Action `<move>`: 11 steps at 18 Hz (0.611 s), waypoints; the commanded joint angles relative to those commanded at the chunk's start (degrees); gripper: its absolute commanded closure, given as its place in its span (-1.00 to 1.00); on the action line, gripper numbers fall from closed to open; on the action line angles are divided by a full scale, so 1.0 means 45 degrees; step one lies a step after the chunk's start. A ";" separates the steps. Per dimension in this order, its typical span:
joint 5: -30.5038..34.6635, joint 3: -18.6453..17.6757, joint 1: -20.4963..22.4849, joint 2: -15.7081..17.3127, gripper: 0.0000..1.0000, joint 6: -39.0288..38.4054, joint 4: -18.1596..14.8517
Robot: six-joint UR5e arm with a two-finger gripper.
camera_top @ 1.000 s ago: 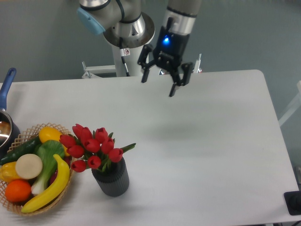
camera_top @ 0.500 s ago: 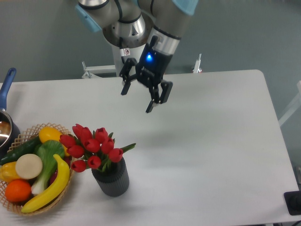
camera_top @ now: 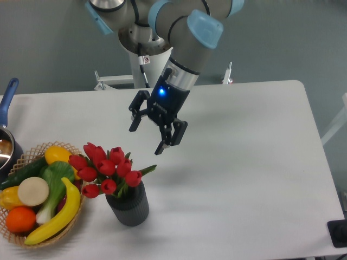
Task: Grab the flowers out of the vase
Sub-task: 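Move the open gripper down toward the red tulips in the black vase, then lower the open gripper around the tulip stems above the vase rim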
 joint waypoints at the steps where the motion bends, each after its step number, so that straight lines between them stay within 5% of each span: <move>1: 0.0000 0.0175 -0.0040 -0.0175 -1.00 -0.0350 0.0019; 11: -0.0645 0.0978 -0.0568 -0.1114 -1.00 -0.2209 0.0331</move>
